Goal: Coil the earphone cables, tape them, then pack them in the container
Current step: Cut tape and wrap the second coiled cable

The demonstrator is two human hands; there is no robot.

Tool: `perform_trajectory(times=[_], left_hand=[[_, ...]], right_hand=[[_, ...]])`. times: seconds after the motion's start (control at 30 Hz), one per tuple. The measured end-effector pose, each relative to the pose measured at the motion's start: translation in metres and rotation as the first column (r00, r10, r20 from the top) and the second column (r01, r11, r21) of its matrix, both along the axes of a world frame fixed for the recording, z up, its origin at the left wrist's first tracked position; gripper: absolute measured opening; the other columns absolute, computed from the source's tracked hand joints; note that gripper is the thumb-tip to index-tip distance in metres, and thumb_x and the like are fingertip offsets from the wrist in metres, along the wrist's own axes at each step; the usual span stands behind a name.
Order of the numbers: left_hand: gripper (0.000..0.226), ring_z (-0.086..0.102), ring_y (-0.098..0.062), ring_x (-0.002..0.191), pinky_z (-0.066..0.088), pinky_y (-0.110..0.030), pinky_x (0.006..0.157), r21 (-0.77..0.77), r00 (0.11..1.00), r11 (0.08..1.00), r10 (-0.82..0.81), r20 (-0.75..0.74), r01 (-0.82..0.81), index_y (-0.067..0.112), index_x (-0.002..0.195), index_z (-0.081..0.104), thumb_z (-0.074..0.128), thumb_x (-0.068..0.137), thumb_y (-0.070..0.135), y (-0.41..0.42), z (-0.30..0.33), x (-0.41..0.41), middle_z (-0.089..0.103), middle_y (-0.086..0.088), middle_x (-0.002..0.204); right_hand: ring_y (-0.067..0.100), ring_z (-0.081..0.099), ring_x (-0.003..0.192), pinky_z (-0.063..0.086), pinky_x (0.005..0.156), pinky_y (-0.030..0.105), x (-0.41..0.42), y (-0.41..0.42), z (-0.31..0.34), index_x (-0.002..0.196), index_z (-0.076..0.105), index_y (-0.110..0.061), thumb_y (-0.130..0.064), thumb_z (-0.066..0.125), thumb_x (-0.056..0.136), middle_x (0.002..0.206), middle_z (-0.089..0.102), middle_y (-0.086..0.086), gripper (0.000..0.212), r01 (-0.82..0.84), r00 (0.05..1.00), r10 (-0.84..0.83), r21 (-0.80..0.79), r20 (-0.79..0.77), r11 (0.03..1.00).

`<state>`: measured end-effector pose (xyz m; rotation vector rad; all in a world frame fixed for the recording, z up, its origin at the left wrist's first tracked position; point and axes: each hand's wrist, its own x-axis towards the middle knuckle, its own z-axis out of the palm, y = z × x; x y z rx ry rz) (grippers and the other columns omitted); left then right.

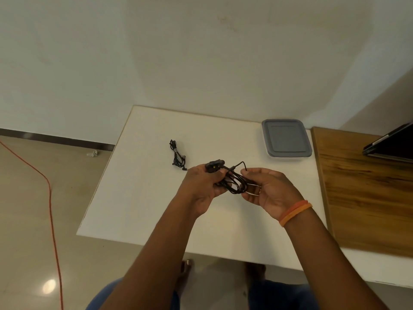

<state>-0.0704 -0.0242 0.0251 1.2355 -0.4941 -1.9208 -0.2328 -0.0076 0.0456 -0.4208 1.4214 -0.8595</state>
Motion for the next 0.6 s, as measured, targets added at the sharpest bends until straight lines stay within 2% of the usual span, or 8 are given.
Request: perform_trajectory(times=[0.1, 0.17, 0.27, 0.37, 0.47, 0.6], left_hand=[[0.018, 0.067, -0.025, 0.084, 0.059, -0.036, 0.074, -0.009, 1.0, 1.0, -0.005, 0.015, 0.005, 0.007, 0.102, 0.061, 0.051, 0.096, -0.006, 0.0, 0.001, 0.0, 0.07, -0.016, 0.095], [0.019, 0.066, -0.025, 0.085, 0.059, -0.033, 0.071, -0.012, 1.0, 1.0, -0.004, 0.028, 0.005, 0.007, 0.102, 0.061, 0.049, 0.097, -0.007, -0.001, 0.001, 0.0, 0.07, -0.015, 0.097], [0.02, 0.065, -0.029, 0.09, 0.059, -0.037, 0.076, -0.011, 1.0, 1.0, 0.0, 0.021, 0.0, 0.007, 0.103, 0.061, 0.049, 0.096, -0.008, -0.001, 0.0, 0.0, 0.069, -0.016, 0.098], [0.021, 0.067, -0.027, 0.089, 0.057, -0.04, 0.082, -0.011, 1.0, 1.0, 0.001, 0.018, -0.001, 0.008, 0.103, 0.061, 0.049, 0.096, -0.008, 0.0, 0.0, -0.001, 0.069, -0.016, 0.098], [0.021, 0.07, -0.023, 0.092, 0.057, -0.041, 0.083, -0.026, 1.0, 1.0, 0.002, 0.006, -0.002, 0.008, 0.103, 0.06, 0.048, 0.096, -0.008, -0.001, 0.0, 0.0, 0.07, -0.016, 0.1], [0.019, 0.07, -0.026, 0.093, 0.057, -0.04, 0.084, -0.039, 1.0, 0.999, -0.002, -0.007, 0.002, 0.008, 0.101, 0.06, 0.05, 0.096, -0.007, 0.0, 0.002, -0.002, 0.073, -0.011, 0.095]], right_hand=[[0.018, 0.067, 0.067, 0.054, 0.066, 0.034, -0.005, -0.001, 0.002, 0.093, 0.071, -0.008, -0.014, 0.067, 0.086, 0.077, 0.07, 0.007, 0.01, -0.006, 1.0, 0.005, -0.064, -0.027, 0.998], [0.018, 0.069, 0.071, 0.055, 0.069, 0.035, -0.004, 0.0, 0.005, 0.093, 0.073, -0.008, -0.018, 0.065, 0.089, 0.082, 0.072, 0.008, 0.014, -0.078, 0.991, 0.062, -0.134, -0.122, 0.988], [0.02, 0.07, 0.071, 0.056, 0.06, 0.03, 0.004, 0.003, 0.004, 0.092, 0.074, -0.01, -0.014, 0.068, 0.087, 0.084, 0.074, 0.01, 0.009, -0.152, 0.936, 0.062, -0.241, -0.345, 0.959], [0.02, 0.069, 0.067, 0.056, 0.056, 0.029, 0.011, 0.005, -0.001, 0.086, 0.074, -0.014, -0.008, 0.07, 0.084, 0.081, 0.073, 0.011, 0.007, -0.177, 0.91, 0.051, -0.275, -0.412, 0.945], [0.019, 0.067, 0.065, 0.057, 0.056, 0.031, 0.012, 0.007, -0.001, 0.086, 0.073, -0.007, -0.005, 0.067, 0.086, 0.079, 0.071, 0.013, 0.006, -0.163, 0.935, 0.088, -0.197, -0.344, 0.967], [0.023, 0.066, 0.063, 0.058, 0.057, 0.033, 0.011, 0.007, -0.003, 0.087, 0.07, 0.0, 0.0, 0.063, 0.087, 0.078, 0.069, 0.015, 0.007, -0.028, 0.994, 0.022, -0.054, -0.109, 0.998]])
